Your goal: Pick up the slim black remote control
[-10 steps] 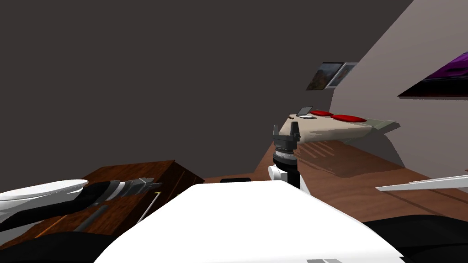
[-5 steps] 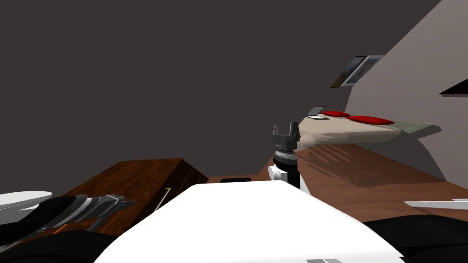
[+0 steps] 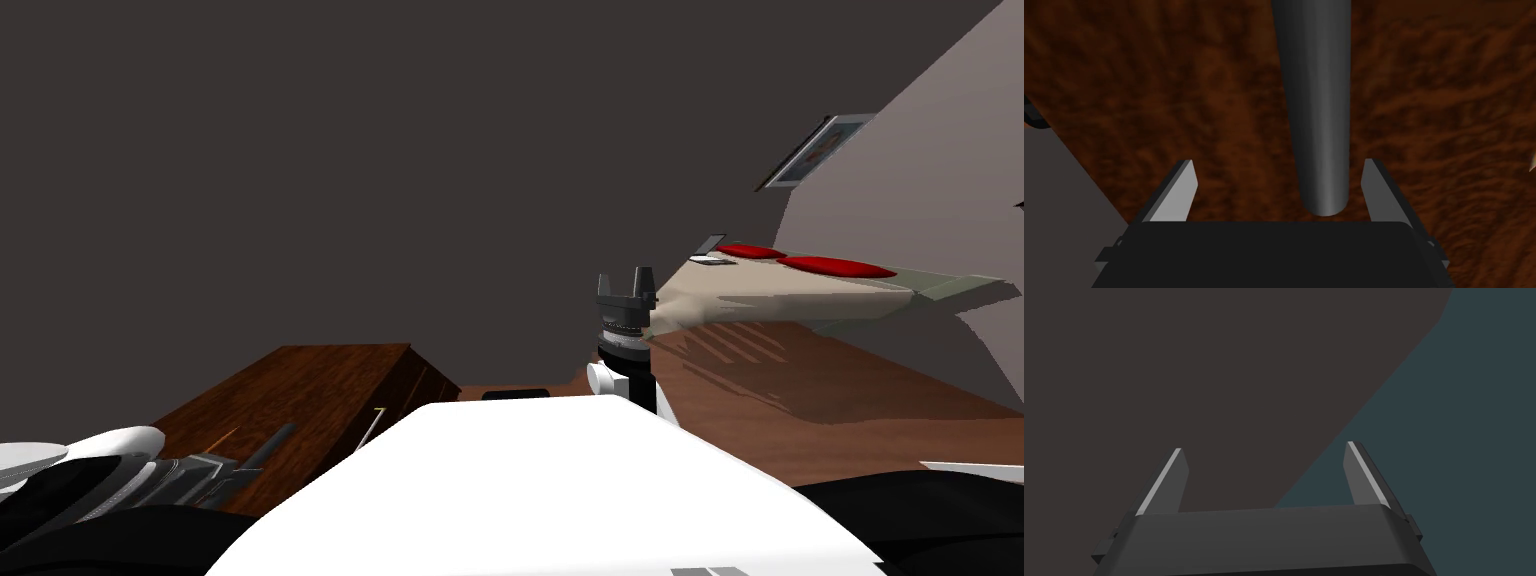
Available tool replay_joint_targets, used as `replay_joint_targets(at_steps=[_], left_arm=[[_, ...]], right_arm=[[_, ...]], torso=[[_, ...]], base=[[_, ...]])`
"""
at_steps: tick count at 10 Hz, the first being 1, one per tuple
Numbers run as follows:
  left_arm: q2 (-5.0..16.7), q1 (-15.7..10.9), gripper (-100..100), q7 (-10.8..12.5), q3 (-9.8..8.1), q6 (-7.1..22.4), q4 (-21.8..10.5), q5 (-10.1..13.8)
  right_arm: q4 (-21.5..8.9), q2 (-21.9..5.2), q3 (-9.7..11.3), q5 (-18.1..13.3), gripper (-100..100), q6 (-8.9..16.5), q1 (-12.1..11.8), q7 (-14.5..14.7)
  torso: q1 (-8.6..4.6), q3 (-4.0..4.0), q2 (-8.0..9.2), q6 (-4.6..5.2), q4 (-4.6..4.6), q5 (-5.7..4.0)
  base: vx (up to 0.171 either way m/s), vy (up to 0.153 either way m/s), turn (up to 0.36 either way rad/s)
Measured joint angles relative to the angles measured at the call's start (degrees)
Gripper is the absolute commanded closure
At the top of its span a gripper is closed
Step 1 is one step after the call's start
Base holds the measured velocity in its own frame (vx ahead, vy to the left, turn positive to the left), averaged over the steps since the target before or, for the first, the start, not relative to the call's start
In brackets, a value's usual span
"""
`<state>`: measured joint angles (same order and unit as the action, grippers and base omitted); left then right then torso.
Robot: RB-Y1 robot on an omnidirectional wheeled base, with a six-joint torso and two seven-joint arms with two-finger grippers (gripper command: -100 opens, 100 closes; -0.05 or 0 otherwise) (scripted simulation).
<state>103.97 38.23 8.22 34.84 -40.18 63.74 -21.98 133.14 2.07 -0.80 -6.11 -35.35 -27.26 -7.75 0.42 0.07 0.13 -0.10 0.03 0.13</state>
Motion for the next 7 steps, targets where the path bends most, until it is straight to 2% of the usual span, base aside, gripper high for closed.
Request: replay_joint_targets(at_steps=[1,2,3,4,5,7], left_arm=[[0.62,1.27,-100,0.37,0.81,0.39,0.43,0.68],[0.41,1.34,-100,1.01,1.47,0.81,0.48,0.05],[0.36,1.32,0,1.21,1.55,0.87,0.46,-0.08],[0.37,1.32,-100,1.19,1.54,0.87,0.46,-0.06],[-0.47,1.74,-100,0.71,1.64,1.30,0.26,0.17],[-3.34,1.02,-100,0.56,2.01,1.81,-1.25,-1.61]], right_arm=[[0.00,0.00,0.00,0.00,0,0.00,0.00,0.00],[0.00,0.00,0.00,0.00,0,0.00,0.01,0.00],[0.00,0.01,0.01,0.00,0,0.00,0.01,0.00],[0.00,0.01,0.01,0.00,0,0.00,0.01,0.00],[0.00,0.01,0.01,0.00,0,0.00,0.01,0.00],[0.00,0.01,0.01,0.00,0,0.00,0.01,0.00]], torso=[[-0.01,-0.03,-0.05,0.04,-0.01,0.01],[-0.09,-0.01,-0.01,0.05,-0.01,0.00],[-0.27,0.00,0.02,0.07,0.00,-0.05],[-0.40,0.01,0.03,0.06,0.00,-0.08],[-0.41,-0.02,-0.02,0.08,-0.01,-0.08],[-0.40,-0.06,-0.10,0.07,-0.03,-0.08]], base=[[0.013,0.085,0.033],[0.001,0.034,0.004],[0.001,0.008,-0.002],[0.022,0.010,-0.073],[0.035,0.013,-0.070],[0.029,0.011,-0.033]])
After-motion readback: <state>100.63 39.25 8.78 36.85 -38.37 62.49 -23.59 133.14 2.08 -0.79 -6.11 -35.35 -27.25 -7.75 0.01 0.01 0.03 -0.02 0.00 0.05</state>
